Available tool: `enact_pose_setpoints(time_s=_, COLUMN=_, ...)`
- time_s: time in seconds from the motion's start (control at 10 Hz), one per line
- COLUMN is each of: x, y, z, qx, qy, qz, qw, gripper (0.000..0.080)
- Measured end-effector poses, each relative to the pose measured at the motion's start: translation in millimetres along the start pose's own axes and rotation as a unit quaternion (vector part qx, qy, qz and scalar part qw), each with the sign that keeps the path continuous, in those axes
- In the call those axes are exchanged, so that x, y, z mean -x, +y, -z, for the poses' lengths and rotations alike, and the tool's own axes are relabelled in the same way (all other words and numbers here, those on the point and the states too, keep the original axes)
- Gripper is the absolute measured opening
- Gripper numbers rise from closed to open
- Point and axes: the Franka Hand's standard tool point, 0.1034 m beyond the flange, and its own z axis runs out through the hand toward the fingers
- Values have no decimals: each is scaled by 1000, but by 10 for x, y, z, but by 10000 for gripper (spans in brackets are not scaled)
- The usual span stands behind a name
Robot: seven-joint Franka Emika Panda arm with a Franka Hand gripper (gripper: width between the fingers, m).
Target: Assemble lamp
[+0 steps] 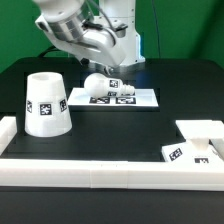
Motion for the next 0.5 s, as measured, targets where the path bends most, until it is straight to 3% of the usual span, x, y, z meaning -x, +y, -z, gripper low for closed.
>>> enact_pose_setpoints(time_s=0.3, x=-33, y=14, z=-41, qx=18, qy=-82, qz=8, qw=996, gripper=699)
enact_pose_setpoints(time_s=0.4, x=-41, y=22, z=-37, qx=17, qy=-81, qz=4, qw=997, gripper=699)
enact_pose_setpoints(time_s=0.5, x=-73, y=81, z=-12, qx=8, qy=-80, qz=-16, qw=997, gripper=699)
